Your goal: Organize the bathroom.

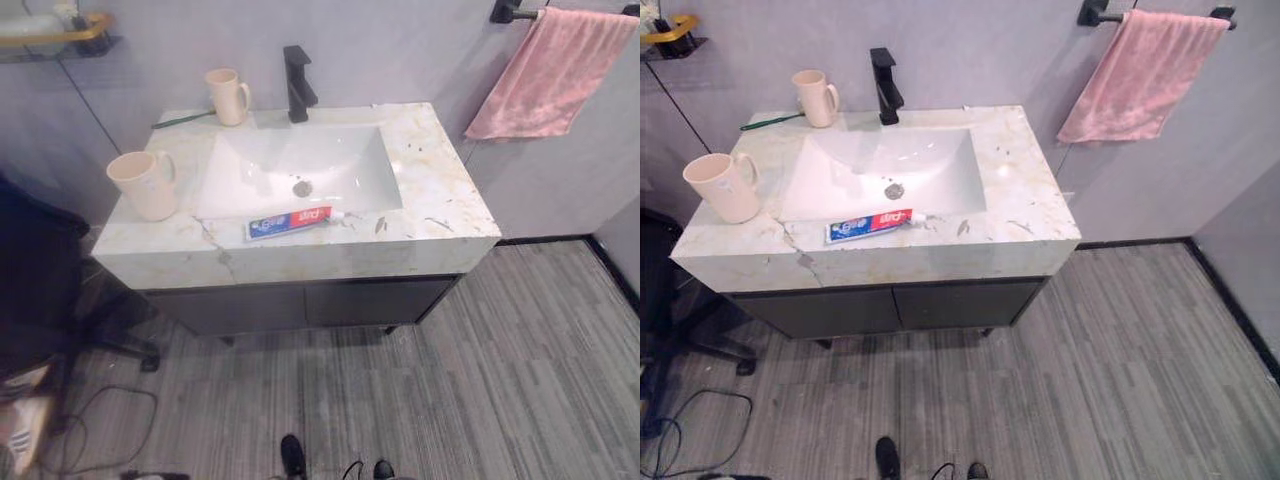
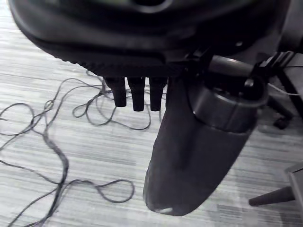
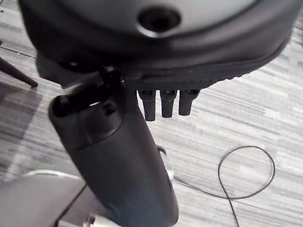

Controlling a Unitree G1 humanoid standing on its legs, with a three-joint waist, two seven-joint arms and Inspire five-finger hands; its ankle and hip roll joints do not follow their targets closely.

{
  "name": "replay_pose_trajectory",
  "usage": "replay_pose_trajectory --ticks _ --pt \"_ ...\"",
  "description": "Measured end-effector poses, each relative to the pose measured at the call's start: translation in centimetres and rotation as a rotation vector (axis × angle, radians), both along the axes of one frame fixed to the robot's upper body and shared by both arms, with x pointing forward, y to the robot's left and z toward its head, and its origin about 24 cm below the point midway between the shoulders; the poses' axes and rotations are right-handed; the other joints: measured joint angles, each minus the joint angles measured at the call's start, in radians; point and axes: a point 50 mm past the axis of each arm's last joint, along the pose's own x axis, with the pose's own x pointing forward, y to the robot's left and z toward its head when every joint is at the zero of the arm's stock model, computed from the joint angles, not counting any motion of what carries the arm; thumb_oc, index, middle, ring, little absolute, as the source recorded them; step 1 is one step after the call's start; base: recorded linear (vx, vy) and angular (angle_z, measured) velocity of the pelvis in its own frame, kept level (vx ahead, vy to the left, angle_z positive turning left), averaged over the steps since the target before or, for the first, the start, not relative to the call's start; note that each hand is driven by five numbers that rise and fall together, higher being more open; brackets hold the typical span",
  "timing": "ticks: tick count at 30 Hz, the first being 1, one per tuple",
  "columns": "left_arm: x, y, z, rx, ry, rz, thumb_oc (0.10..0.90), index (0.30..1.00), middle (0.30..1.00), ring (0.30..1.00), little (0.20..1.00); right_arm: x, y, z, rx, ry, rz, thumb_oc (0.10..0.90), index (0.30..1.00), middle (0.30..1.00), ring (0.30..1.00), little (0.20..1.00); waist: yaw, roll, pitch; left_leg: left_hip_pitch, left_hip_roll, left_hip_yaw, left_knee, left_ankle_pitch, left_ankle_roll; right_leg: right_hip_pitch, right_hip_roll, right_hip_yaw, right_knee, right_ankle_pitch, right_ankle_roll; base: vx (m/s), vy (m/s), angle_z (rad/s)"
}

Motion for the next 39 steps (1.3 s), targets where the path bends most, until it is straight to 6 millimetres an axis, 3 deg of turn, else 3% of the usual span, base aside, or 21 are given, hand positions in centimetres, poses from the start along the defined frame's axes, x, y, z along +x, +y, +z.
replay_pose_trajectory --ticks 5,8,9,10,11,13,14,15,16,17,18,20,22,24,27,28,29,30,32,35,39 --pt "-0.6 0.0 -0.1 -0.003 0.007 0.006 0.8 0.9 0.9 0.9 0.9 1.7 -0.1 0.5 0.006 -0.073 -0.019 0.8 0.9 0.9 0.9 0.9 -0.011 -0.026 -0.032 -0.009 0.022 -0.012 0.034 -0.007 -0.015 0.001 0.027 -0.007 0.022 -0.015 -0.027 -0.03 -0.109 0.03" --pt "0.3 0.1 0.1 0.0 -0.037 0.004 0.8 0.9 0.9 0.9 0.9 2.1 0.0 0.6 0.008 -0.085 -0.018 0.8 0.9 0.9 0.9 0.9 -0.013 -0.033 -0.041 -0.011 0.03 -0.023 0.082 -0.02 -0.03 0.006 0.03 -0.013 0.057 -0.041 -0.042 -0.04 -0.103 0.12" --pt "0.4 0.3 0.3 0.005 -0.064 0.028 0.8 0.9 0.9 0.9 0.9 2.3 0.3 0.6 0.017 -0.088 -0.017 0.8 0.9 0.9 0.9 0.9 -0.013 -0.031 -0.033 -0.031 0.058 -0.044 0.143 -0.025 -0.05 -0.01 0.065 -0.018 0.12 -0.082 -0.073 -0.02 -0.105 0.19" --pt "0.8 0.8 0.5 0.016 -0.085 0.045 0.8 0.9 0.9 0.9 0.9 2.3 0.8 0.5 0.029 -0.087 -0.017 0.8 0.9 0.9 0.9 0.9 -0.014 -0.045 -0.032 -0.063 0.05 -0.067 0.207 -0.031 -0.062 -0.017 0.07 -0.013 0.125 -0.088 -0.095 0.04 -0.018 0.43" --pt "1.8 0.8 0.9 0.035 -0.142 0.124 0.8 0.9 0.9 0.9 0.9 1.8 0.9 0.3 0.037 -0.069 -0.022 0.8 0.9 0.9 0.9 0.9 -0.004 -0.058 -0.032 -0.112 0.048 -0.119 0.309 -0.025 -0.074 -0.007 0.066 -0.015 0.139 -0.102 -0.116 0.09 0.045 0.27" --pt "1.7 0.7 0.9 0.045 -0.158 0.186 0.8 0.9 0.9 0.9 0.9 1.1 0.6 0.2 0.026 -0.046 -0.03 0.8 0.9 0.9 0.9 0.9 0.006 -0.051 -0.037 -0.114 0.05 -0.143 0.324 -0.044 -0.078 -0.003 0.069 -0.012 0.142 -0.104 -0.119 0.1 0.065 0.01" --pt "0.6 0.7 0.8 0.085 -0.166 0.385 0.8 0.9 0.9 0.9 0.9 0.8 -0.8 0.4 -0.008 -0.037 -0.043 0.8 0.9 0.9 0.9 0.9 0.01 -0.034 -0.043 -0.075 0.033 -0.181 0.252 -0.078 -0.055 -0.005 0.081 -0.012 0.153 -0.109 -0.12 0.08 0.057 -0.05" --pt "0.3 0.8 0.9 0.112 -0.171 0.459 0.8 0.9 0.9 0.9 0.9 0.5 -1.5 0.6 -0.026 -0.032 -0.055 0.8 0.9 0.9 0.9 0.9 0.006 -0.012 -0.045 -0.053 0.027 -0.188 0.209 -0.091 -0.038 -0.012 0.087 -0.013 0.16 -0.113 -0.118 0.12 0.082 -0.05" --pt "0.3 1.7 1.5 0.164 -0.216 0.623 0.8 0.9 0.9 0.9 0.9 0.0 -1.6 0.5 -0.027 -0.027 -0.082 0.8 0.9 0.9 0.9 0.9 0.004 -0.018 -0.047 -0.041 0.018 -0.177 0.176 -0.087 -0.011 -0.016 0.069 -0.013 0.163 -0.107 -0.113 0.08 0.041 0.08" --pt "0.5 2.5 2.2 0.229 -0.252 0.701 0.8 0.9 0.9 0.9 0.9 -0.3 -2.0 0.6 -0.031 -0.024 -0.085 0.8 0.9 0.9 0.9 0.9 -0.001 -0.007 -0.047 -0.03 0.02 -0.182 0.143 -0.062 -0.026 -0.019 0.072 -0.015 0.169 -0.101 -0.099 0.08 0.036 0.19" --pt "1.0 3.0 2.9 0.274 -0.284 0.733 0.8 0.9 0.9 0.9 0.9 -0.8 -1.8 0.5 -0.027 -0.019 -0.094 0.8 0.9 0.9 0.9 0.9 -0.011 -0.013 -0.042 -0.028 0.014 -0.183 0.133 -0.051 -0.011 -0.013 0.065 -0.024 0.173 -0.099 -0.093 0.05 0.015 0.32" --pt "2.8 5.3 5.6 0.426 -0.427 0.769 0.8 0.9 0.9 0.9 0.9 -1.3 -1.1 0.2 -0.006 -0.015 -0.103 0.8 0.9 0.9 0.9 0.9 -0.011 -0.031 -0.034 -0.008 0.002 -0.194 0.087 -0.021 -0.009 -0.015 0.055 -0.028 0.184 -0.097 -0.089 0.04 -0.002 0.23" --pt "6.0 8.1 10.2 0.554 -0.626 0.818 0.8 0.9 0.9 0.9 0.9 -1.9 -0.1 -0.1 0.03 -0.016 -0.124 0.8 0.9 0.9 0.9 0.9 -0.011 -0.032 -0.026 0.033 0.006 -0.209 0.018 0.001 0.007 -0.04 0.053 -0.019 0.235 -0.106 -0.076 0.04 -0.036 0.13" --pt "8.7 9.8 14.5 0.685 -0.786 0.715 0.8 0.9 0.9 0.9 0.9 -1.8 0.2 -0.1 0.044 -0.027 -0.132 0.8 0.9 0.9 0.9 0.9 -0.015 -0.032 -0.026 0.065 0.007 -0.214 -0.027 0.017 0.0 -0.039 0.048 -0.011 0.208 -0.105 -0.061 0.05 -0.065 0.07" --pt "13.1 11.3 25.1 0.912 -1.128 0.389 0.8 0.9 0.9 0.9 0.9 -1.4 0.7 -0.1 0.073 -0.063 -0.157 0.8 0.9 0.9 0.9 0.9 -0.018 -0.049 -0.027 0.072 0.005 -0.215 -0.055 0.031 -0.011 -0.029 0.036 -0.015 0.125 -0.042 -0.035 0.03 -0.084 0.07" --pt "14.0 10.8 28.4 0.982 -1.215 0.256 0.8 0.9 0.9 0.9 0.9 -1.7 0.7 -0.2 0.069 -0.057 -0.161 0.8 0.9 0.9 0.9 0.9 -0.016 -0.045 -0.025 0.077 0.01 -0.213 -0.055 0.03 -0.016 -0.014 0.041 -0.018 0.105 -0.029 -0.042 0.0 -0.069 0.04" --pt "14.4 10.3 30.1 1.023 -1.258 0.173 0.8 0.9 0.9 0.9 0.9 -1.9 0.7 -0.2 0.067 -0.054 -0.163 0.8 0.9 0.9 0.9 0.9 -0.016 -0.043 -0.027 0.078 0.012 -0.213 -0.055 0.029 -0.018 -0.008 0.045 -0.017 0.096 -0.023 -0.041 -0.01 -0.056 -0.02" --pt "15.0 9.0 33.8 1.104 -1.35 -0.014 0.8 0.9 0.9 0.9 0.9 -2.1 0.6 -0.2 0.063 -0.048 -0.168 0.8 0.9 0.9 0.9 0.9 -0.014 -0.043 -0.027 0.078 0.015 -0.212 -0.055 0.028 -0.022 0.0 0.051 -0.016 0.082 -0.014 -0.05 -0.02 -0.04 0.0" --pt "15.3 6.6 38.2 1.215 -1.464 -0.254 0.8 0.9 0.9 0.9 0.9 -2.3 0.4 -0.3 0.056 -0.041 -0.179 0.8 0.9 0.9 0.9 0.9 -0.014 -0.038 -0.027 0.076 0.019 -0.206 -0.054 0.032 -0.028 0.002 0.055 -0.017 0.071 -0.009 -0.052 -0.02 -0.046 -0.04" --pt "15.6 3.3 41.7 1.281 -1.576 -0.494 0.8 0.9 0.9 0.9 0.9 -2.7 0.2 -0.4 0.053 -0.016 -0.196 0.8 0.9 0.9 0.9 0.9 -0.024 -0.02 -0.03 0.086 0.02 -0.197 -0.052 0.031 -0.032 0.017 0.055 -0.015 0.052 -0.004 -0.051 -0.02 -0.037 -0.07" --pt "15.7 0.4 44.1 1.296 -1.616 -0.744 0.8 0.9 0.9 0.9 0.9 -3.1 0.2 -0.5 0.066 0.022 -0.209 0.8 0.9 0.9 0.9 0.9 -0.043 -0.019 -0.03 0.101 0.022 -0.185 -0.052 0.021 -0.04 0.033 0.056 -0.01 0.038 -0.004 -0.051 -0.02 -0.021 -0.09"
